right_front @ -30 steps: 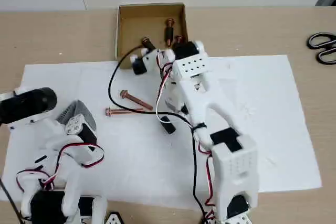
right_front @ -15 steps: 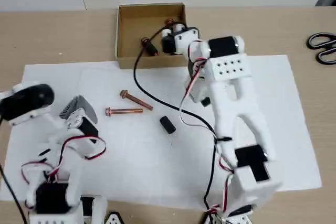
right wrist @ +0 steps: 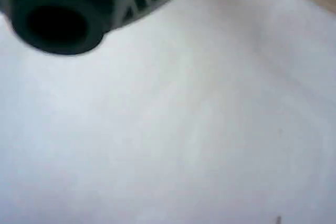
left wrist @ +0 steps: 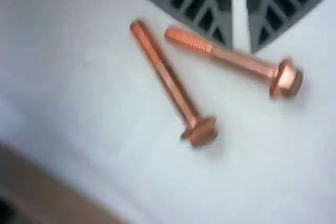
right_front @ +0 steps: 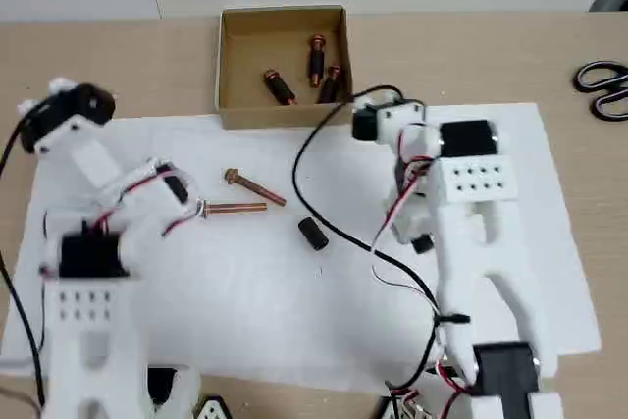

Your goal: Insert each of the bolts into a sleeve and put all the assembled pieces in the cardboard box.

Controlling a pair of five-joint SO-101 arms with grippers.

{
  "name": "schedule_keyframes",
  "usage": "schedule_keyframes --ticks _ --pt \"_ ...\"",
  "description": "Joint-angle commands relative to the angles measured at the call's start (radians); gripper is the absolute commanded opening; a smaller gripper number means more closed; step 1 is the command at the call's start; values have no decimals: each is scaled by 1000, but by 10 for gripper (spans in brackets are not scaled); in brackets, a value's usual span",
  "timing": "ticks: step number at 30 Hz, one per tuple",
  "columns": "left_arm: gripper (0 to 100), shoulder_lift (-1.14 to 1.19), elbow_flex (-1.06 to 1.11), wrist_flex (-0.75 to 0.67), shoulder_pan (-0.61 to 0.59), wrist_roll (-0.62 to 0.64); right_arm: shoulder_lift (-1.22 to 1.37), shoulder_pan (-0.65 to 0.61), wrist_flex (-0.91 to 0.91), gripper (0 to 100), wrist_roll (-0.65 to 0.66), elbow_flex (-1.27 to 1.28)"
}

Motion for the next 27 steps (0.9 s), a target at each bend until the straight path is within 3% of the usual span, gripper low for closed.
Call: schedule_keyframes --ticks 1,6,11,27 --pt "6 153 -189 141 32 60 -88 35 -8 6 -3 40" --pt "6 342 -337 273 77 149 -166 50 -8 6 -3 120" --pt "6 474 -433 313 97 192 -246 54 -8 6 -3 190" --pt "8 763 -481 100 186 212 -292 197 -1 4 75 218"
